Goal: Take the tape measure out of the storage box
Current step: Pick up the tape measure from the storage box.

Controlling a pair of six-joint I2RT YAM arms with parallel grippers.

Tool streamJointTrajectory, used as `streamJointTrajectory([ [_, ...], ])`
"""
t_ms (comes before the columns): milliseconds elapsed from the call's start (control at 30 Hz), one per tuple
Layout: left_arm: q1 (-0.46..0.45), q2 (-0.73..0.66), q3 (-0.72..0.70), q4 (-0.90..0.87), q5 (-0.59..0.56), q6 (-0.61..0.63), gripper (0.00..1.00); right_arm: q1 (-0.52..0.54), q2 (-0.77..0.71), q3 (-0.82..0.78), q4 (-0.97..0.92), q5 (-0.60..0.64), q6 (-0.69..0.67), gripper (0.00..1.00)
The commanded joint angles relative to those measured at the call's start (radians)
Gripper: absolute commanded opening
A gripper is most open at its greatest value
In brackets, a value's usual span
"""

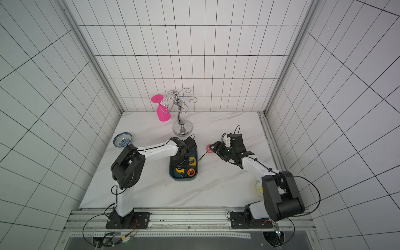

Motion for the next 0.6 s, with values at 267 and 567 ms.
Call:
streamJointTrajectory([
  [267, 0.032, -0.159, 0.003, 0.003, -0.018, -0.11, 0.0, 0.017, -0.049, -0.038, 0.022, -0.036, -0.061, 0.86],
  [567, 0.068, -0.23, 0.087, -0.004, 0.037, -0.169, 0.0, 0.065, -0.1, -0.059, 0.035, -0.019, -0.074, 0.99],
])
